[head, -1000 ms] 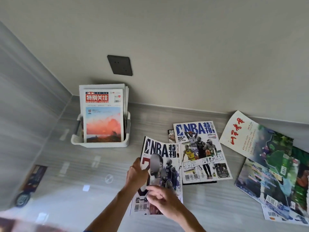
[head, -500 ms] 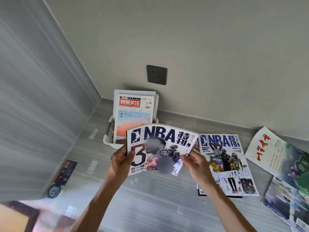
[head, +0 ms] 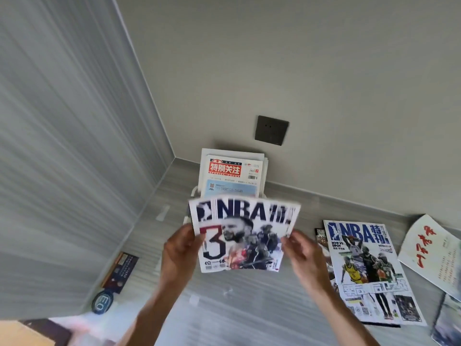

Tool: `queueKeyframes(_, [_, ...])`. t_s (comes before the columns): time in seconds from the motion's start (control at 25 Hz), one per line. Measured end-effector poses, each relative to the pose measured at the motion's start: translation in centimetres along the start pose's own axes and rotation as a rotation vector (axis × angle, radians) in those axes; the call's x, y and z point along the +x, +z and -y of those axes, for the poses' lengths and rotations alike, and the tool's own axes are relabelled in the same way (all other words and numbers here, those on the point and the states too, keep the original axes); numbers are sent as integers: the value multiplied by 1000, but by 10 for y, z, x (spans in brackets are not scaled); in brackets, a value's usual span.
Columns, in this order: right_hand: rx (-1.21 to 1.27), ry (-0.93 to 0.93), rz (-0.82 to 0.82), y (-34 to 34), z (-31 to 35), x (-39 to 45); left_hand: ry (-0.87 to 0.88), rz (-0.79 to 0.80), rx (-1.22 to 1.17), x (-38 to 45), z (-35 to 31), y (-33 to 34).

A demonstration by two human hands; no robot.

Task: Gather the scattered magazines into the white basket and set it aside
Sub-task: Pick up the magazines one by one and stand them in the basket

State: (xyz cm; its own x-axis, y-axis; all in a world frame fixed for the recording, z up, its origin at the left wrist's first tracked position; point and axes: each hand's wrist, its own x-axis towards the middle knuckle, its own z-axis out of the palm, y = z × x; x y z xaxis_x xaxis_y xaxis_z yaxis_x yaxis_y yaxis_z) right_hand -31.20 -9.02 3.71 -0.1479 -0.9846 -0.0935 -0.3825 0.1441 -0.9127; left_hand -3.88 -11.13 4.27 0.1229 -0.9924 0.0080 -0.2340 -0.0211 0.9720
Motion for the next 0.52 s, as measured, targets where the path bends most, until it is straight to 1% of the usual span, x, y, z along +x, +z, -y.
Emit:
queueKeyframes(0.08, [36, -27, -60, 3, 35, 33, 50, -10, -133, 46, -23, -14])
queueKeyframes(0.16, [60, 18, -127, 13, 59, 71, 85, 5, -68, 93, -42, -21])
queueKeyframes(0.24, [50, 85, -188, 28, 68, 103, 57, 39, 51, 128, -44, -18])
queueKeyframes(0.32, [-28, 112, -219, 45, 63, 124, 11, 42, 120, 148, -29, -12])
queueKeyframes(0.4, [-113, 151, -202, 58, 51, 136, -38, 40, 185, 160, -10, -11])
queueKeyframes(0.52, [-144, 237, -180, 72, 29, 142, -108, 77, 300, 171, 14, -6])
